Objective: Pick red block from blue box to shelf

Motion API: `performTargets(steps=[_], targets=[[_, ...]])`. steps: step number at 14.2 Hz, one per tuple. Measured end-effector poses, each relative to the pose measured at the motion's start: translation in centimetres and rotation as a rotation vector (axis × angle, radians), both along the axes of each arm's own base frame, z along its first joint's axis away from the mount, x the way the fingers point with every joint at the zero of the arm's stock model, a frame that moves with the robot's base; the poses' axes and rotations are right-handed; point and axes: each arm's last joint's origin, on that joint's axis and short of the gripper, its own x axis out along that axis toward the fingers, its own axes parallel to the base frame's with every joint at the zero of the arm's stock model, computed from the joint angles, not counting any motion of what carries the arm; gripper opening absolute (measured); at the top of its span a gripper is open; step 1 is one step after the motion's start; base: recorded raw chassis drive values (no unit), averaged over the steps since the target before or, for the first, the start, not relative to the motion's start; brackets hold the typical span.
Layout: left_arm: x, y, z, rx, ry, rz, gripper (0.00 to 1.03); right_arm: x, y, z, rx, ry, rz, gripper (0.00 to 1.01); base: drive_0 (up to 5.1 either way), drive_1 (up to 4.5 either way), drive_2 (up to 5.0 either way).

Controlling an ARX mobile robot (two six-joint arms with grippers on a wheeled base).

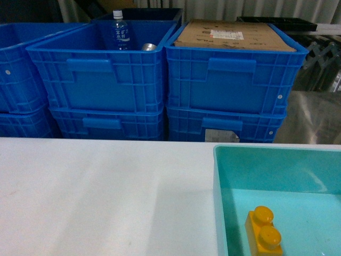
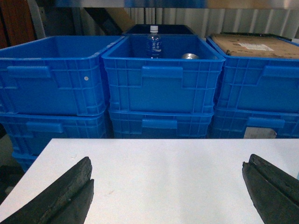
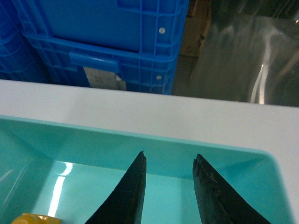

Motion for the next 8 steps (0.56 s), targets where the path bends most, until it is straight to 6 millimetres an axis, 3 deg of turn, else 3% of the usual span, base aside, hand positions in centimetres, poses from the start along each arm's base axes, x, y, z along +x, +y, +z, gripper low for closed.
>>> performTargets(steps=[4, 8], targets=[[0.0, 0.0, 0.0, 0.000, 0.000, 0.000, 0.98, -2.9, -0.8, 3.8, -0.117, -0.180, 0.014, 0.26, 0.0, 0.00, 0.0], [0.0, 0.0, 0.0, 0.000, 0.000, 0.000, 0.98, -6.3, -0.9, 4.0, -0.097, -0.304, -0.002, 0.26, 0.0, 0.00, 0.0]])
